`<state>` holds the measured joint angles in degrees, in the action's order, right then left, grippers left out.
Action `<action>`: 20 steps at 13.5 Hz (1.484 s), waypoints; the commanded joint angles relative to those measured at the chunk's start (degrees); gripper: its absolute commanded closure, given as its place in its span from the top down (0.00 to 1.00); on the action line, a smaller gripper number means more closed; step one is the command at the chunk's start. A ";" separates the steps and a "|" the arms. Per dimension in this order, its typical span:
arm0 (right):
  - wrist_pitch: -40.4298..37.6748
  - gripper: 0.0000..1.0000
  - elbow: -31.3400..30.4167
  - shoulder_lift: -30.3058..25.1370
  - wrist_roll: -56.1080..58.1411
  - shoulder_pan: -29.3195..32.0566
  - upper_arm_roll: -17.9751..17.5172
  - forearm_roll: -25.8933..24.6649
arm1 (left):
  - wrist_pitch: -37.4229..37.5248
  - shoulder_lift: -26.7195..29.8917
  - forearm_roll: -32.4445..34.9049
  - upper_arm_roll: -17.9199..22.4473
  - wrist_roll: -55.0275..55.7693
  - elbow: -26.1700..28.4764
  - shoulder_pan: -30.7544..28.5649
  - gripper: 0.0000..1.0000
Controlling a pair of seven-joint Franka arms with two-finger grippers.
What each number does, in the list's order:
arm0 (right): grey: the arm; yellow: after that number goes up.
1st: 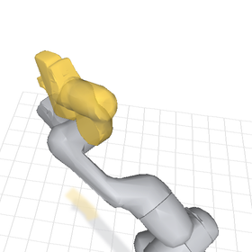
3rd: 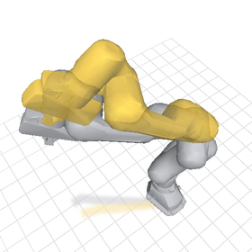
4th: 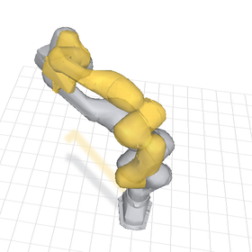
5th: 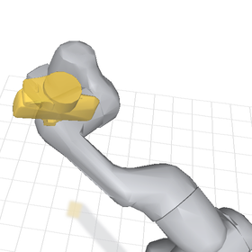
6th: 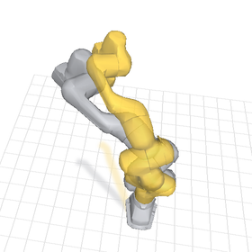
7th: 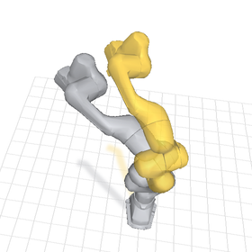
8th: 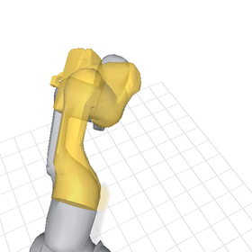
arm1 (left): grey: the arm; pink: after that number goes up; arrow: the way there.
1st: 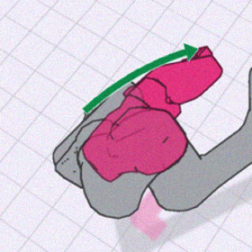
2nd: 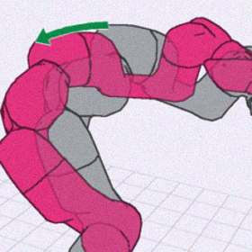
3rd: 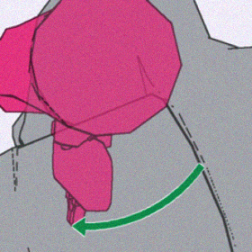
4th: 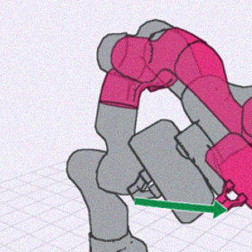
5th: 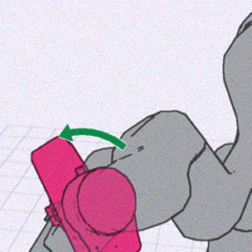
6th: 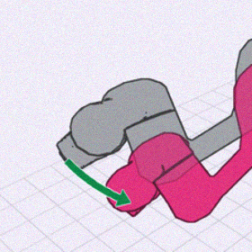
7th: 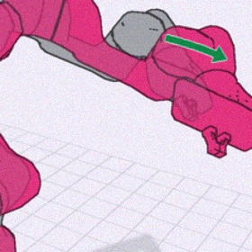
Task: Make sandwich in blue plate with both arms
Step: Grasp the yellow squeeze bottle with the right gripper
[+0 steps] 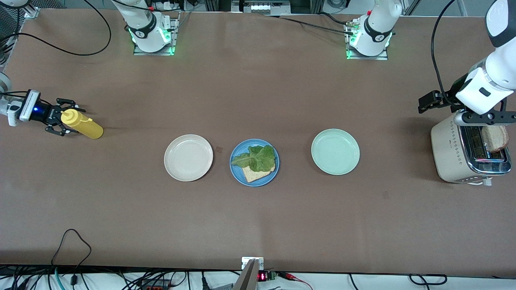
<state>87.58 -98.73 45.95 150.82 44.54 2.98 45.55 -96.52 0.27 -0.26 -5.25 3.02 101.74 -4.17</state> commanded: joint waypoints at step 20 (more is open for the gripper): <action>1.72 0.00 1.70 2.74 0.97 -8.32 -0.25 3.05 | 1.60 -0.01 0.96 -0.47 -0.29 -0.84 -0.13 1.00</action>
<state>88.64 -97.72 48.33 151.15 37.58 2.51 47.88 -95.85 0.27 -0.26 -5.36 3.02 101.69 -4.16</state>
